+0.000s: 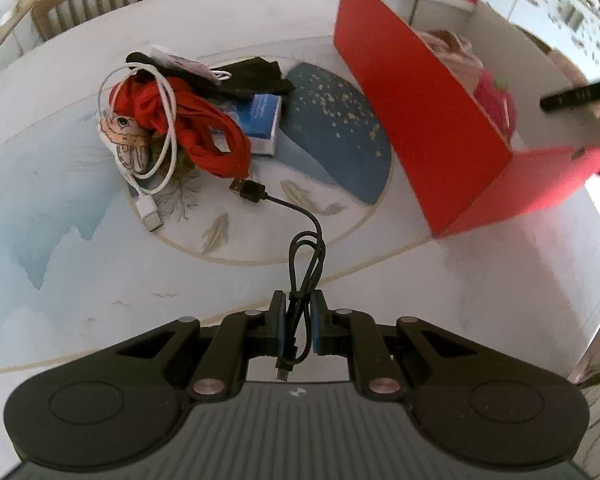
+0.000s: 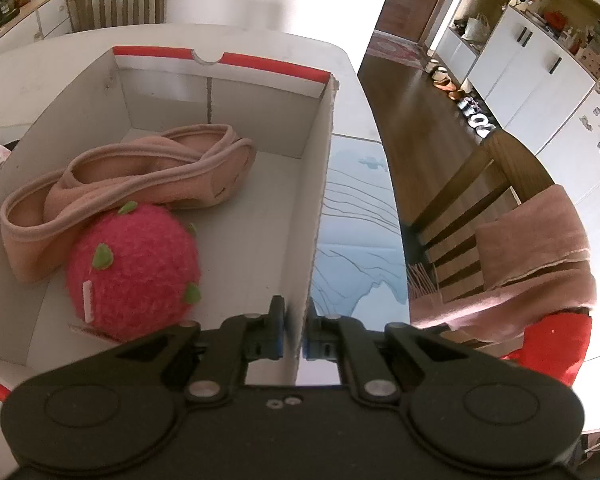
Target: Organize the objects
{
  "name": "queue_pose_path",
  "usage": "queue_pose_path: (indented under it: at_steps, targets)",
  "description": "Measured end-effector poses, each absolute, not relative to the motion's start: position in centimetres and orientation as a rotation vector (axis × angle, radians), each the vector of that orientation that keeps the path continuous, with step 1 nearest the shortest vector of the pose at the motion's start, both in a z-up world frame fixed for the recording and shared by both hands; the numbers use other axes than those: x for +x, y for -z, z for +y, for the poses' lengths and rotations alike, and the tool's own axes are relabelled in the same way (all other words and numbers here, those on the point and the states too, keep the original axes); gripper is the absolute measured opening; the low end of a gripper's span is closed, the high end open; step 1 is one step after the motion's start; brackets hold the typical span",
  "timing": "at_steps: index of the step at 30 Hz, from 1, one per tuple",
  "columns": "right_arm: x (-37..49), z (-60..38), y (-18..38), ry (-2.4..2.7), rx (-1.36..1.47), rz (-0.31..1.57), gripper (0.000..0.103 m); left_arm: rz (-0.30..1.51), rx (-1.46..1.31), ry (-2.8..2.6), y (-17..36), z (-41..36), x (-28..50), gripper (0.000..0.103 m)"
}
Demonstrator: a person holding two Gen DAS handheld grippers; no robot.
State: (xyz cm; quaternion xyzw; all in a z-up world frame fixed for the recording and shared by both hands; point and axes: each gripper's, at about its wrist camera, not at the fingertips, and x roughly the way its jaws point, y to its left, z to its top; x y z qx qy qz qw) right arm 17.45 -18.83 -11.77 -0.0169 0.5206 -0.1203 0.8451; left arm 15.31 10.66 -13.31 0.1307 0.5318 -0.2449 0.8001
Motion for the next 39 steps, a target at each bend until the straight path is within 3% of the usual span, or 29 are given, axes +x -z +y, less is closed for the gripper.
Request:
queue_pose_path:
  at_steps: [9,20,23,26,27,28,39]
  targets:
    - [17.4,-19.0,11.9,0.240,-0.039,1.095,0.006,1.103,0.224,0.521,9.9,9.8,15.9,0.004]
    - [17.2,-19.1,11.9,0.221,-0.036,1.089,0.006,1.097,0.227,0.590,8.5,10.2,16.0,0.004]
    - [17.2,-19.1,12.0,0.219,-0.040,1.089,0.006,1.127,0.264,0.591,9.7,10.2,15.6,0.012]
    - [17.3,-19.0,12.0,0.216,-0.050,1.089,0.006,1.166,0.290,0.582,11.3,10.3,15.1,0.038]
    - [17.3,-19.0,12.0,0.215,-0.050,1.090,0.006,1.172,0.305,0.583,11.8,10.3,14.9,0.054]
    - [17.2,-19.0,12.0,0.215,-0.050,1.090,0.006,1.171,0.320,0.585,12.2,10.3,14.5,0.061]
    - [17.3,-18.9,12.0,0.214,-0.051,1.091,0.006,1.208,0.392,0.562,15.4,10.2,13.5,0.059]
